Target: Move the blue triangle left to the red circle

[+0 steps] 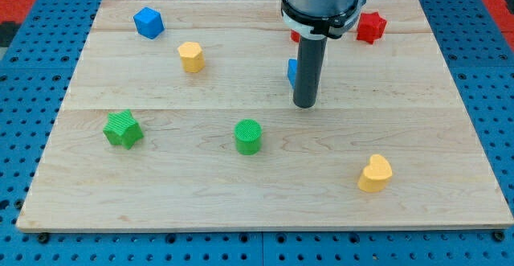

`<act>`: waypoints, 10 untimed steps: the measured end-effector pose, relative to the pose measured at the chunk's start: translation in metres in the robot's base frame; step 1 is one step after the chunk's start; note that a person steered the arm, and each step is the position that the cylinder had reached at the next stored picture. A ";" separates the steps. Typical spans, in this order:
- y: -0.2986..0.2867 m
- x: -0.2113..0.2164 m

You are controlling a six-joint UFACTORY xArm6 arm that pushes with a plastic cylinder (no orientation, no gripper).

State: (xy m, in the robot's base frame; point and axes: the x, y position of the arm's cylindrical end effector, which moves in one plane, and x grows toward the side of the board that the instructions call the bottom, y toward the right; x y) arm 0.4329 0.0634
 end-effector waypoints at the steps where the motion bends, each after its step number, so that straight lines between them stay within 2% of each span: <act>1: 0.019 0.010; 2: 0.040 0.003; 3: -0.012 -0.037; 4: -0.069 -0.060; 5: -0.048 -0.031; 6: -0.042 -0.029; 7: -0.018 -0.072; 10: 0.016 -0.103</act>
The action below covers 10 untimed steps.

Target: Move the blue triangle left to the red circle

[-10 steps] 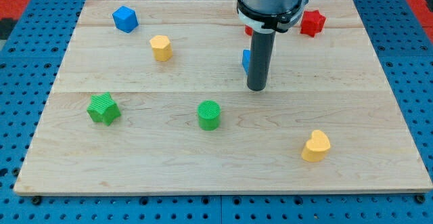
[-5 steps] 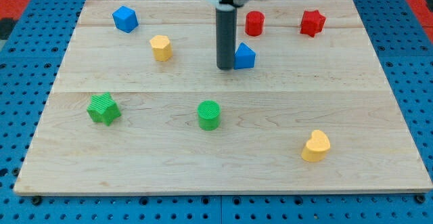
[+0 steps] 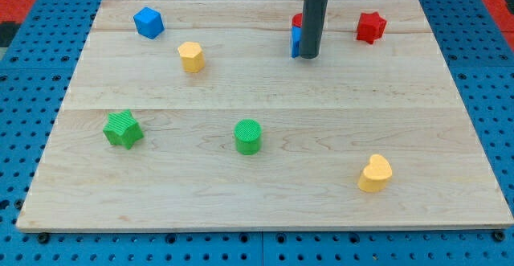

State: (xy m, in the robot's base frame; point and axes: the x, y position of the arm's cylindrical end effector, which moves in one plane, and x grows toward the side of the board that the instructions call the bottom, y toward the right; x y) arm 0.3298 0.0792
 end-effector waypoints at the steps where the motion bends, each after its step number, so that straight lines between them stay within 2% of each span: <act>1: 0.000 -0.005; 3: 0.018 -0.025; 5: -0.125 -0.047; 6: -0.093 -0.021; 8: -0.166 -0.028; 10: -0.227 -0.059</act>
State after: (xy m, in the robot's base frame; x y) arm 0.2707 -0.1477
